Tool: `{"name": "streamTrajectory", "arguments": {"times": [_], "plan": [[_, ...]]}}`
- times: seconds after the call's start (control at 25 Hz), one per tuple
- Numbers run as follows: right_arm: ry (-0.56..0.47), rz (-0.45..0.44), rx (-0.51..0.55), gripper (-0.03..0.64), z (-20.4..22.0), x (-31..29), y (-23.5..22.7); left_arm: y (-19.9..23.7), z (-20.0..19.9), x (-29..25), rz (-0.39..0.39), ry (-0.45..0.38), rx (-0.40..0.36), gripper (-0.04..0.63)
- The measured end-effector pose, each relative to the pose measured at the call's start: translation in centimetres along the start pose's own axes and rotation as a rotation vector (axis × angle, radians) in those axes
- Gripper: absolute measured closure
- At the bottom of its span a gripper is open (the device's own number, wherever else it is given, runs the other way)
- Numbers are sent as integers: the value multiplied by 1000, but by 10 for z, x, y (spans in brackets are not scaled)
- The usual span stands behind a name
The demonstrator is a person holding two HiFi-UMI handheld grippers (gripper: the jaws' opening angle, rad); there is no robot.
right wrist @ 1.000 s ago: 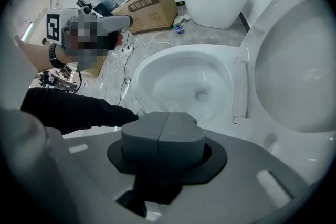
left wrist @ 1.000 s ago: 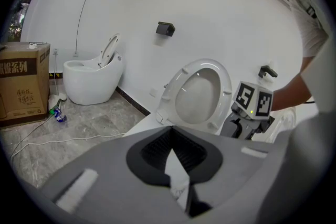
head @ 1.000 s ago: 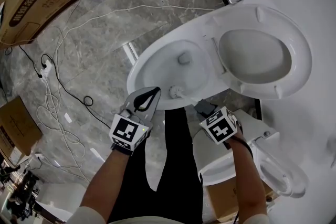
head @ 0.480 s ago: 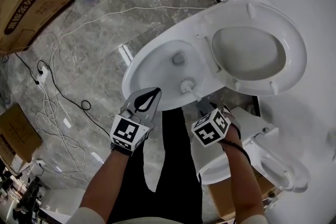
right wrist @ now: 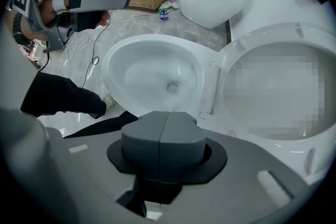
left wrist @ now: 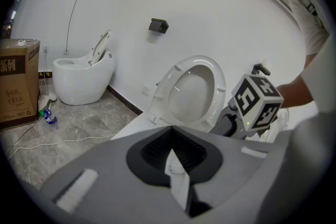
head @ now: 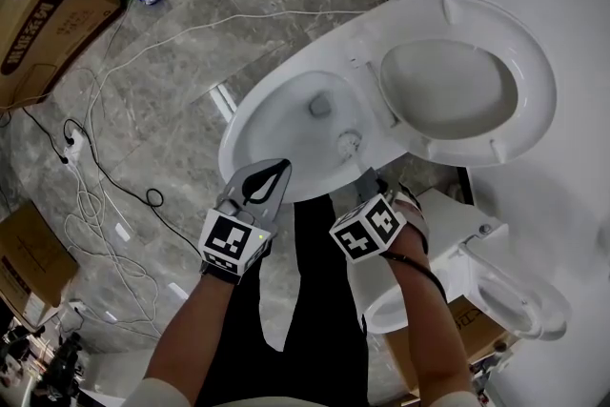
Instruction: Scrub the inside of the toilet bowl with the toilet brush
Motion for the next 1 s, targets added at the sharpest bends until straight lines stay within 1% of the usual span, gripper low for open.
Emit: {"name": "streamTrajectory", "arguments": {"times": [0.28, 0.52, 0.64, 0.84, 1.0], "plan": [[-48, 64, -100, 456, 6, -3, -1, 1, 8, 3, 13, 5, -10, 589], [-115, 121, -223, 456, 12, -7, -7, -1, 13, 4, 33, 12, -29, 589], [-158, 140, -301, 456, 17, -10, -10, -3, 17, 3, 42, 20, -39, 589], [-250, 144, -481, 456, 23, -16, -16, -4, 15, 0, 57, 28, -48, 589], [-317, 141, -584, 456, 27, -21, -15, -1, 14, -2, 61, 30, -62, 589]]}}
Point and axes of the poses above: the fingertips, and each gripper's own axes: x backward along the fingers, y to its left, z out of its underside, the point moved 8 cm from there along x, backward along the fingers, and after that the axes turned 8 degrees about -x, right-handed, at the moved point
